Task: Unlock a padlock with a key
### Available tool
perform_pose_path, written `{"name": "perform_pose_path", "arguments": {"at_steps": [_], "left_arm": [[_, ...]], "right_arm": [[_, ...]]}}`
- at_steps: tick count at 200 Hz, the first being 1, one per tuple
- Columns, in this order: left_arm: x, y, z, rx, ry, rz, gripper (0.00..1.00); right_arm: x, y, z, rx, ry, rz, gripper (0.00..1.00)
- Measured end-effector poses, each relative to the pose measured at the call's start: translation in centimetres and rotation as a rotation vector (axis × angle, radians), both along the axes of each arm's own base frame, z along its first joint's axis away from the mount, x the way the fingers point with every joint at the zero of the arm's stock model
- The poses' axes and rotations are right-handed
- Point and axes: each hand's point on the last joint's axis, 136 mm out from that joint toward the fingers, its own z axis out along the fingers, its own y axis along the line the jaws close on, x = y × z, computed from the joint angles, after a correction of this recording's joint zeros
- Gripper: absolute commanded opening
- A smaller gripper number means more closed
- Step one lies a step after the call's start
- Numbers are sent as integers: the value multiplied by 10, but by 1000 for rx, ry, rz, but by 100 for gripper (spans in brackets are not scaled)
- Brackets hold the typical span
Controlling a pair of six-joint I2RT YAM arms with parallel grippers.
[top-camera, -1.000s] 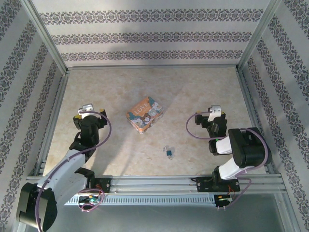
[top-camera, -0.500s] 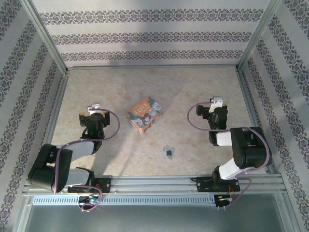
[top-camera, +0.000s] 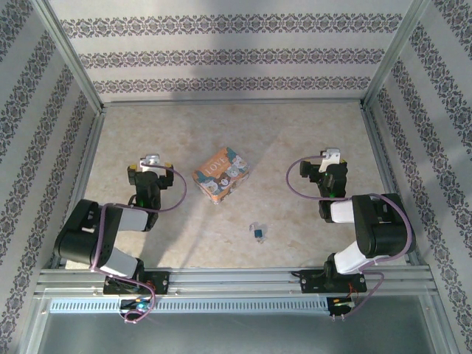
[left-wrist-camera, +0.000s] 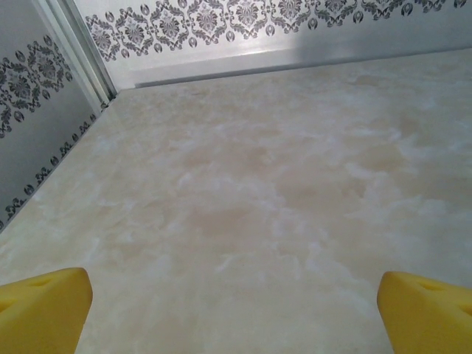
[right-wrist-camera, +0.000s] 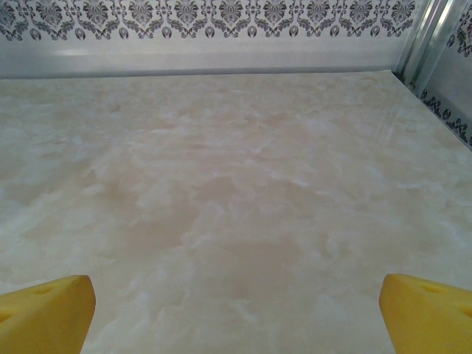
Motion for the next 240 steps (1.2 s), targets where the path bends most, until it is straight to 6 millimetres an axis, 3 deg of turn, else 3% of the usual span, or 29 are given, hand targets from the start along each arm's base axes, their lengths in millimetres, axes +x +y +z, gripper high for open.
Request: {"name": "perform_pose_path", "arguments": {"at_steps": [20, 60, 82, 116, 140, 240], "left_arm": [[-7, 3, -14, -4, 21, -7, 99], [-9, 1, -12, -28, -40, -44, 99], [-10, -1, -22, -32, -23, -67, 99], [6, 0, -14, -48, -22, -71, 99], [23, 17, 1, -94, -45, -49, 99], [20, 18, -12, -129, 8, -54, 99]], "right_arm": [[0, -1, 0, -1, 0, -3, 98], [0, -1, 0, -2, 0, -6, 98], [0, -1, 0, -2, 0, -7, 98], [0, -1, 0, -2, 0, -7, 98], [0, -1, 0, -2, 0, -7, 99], [0, -1, 0, -2, 1, -6, 98]]}}
